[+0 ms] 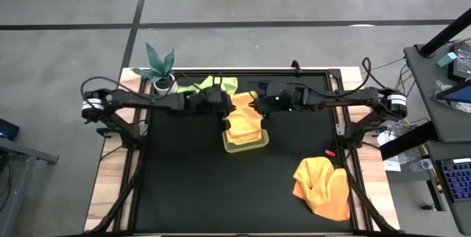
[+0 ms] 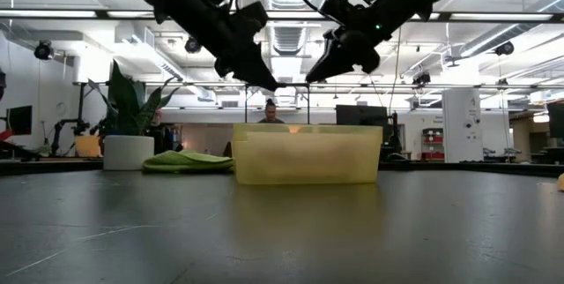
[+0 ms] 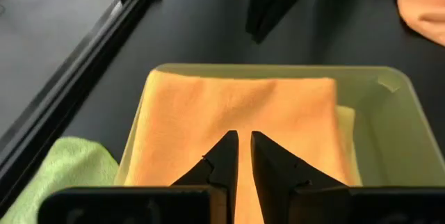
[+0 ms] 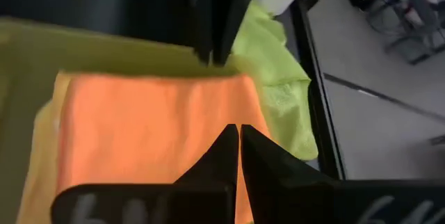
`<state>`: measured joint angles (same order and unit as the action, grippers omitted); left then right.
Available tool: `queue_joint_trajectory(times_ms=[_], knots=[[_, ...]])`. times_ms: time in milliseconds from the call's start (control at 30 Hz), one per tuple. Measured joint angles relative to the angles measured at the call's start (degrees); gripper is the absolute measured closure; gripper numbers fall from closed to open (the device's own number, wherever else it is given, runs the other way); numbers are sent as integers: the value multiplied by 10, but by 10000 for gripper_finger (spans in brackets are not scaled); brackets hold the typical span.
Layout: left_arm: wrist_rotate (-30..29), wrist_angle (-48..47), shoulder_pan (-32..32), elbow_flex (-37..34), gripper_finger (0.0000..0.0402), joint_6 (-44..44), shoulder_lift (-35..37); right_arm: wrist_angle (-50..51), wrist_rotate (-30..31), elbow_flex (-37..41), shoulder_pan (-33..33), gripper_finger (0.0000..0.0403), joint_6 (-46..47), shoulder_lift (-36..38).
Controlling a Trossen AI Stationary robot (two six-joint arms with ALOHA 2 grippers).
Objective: Fold microfiber towels
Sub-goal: Put the folded left orange microfiber cloth yellow microfiber cloth into the bin
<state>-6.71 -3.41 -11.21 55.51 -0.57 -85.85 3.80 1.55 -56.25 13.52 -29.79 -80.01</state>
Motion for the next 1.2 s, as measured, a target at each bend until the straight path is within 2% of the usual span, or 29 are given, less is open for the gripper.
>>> queue_joint_trajectory(times_ms=[200,367,433,533,733,1000,1200], knots=[[7,-2,-3,-4,376,6,-26,-13,-1,-12,4,392,102,-11],[18,-1,-3,-7,376,13,-50,79,-10,-58,4,392,152,-45],[19,2,-3,-7,376,13,-62,97,-37,-73,4,392,170,-62],[36,2,-2,-7,376,13,-81,113,-73,-88,3,392,185,-95],[77,16,8,-4,376,14,-118,157,-75,-102,2,392,208,-140],[124,14,18,-5,376,15,-131,206,-76,-101,-12,392,223,-147],[130,13,25,-5,376,16,-133,213,-76,-101,-27,392,224,-160]])
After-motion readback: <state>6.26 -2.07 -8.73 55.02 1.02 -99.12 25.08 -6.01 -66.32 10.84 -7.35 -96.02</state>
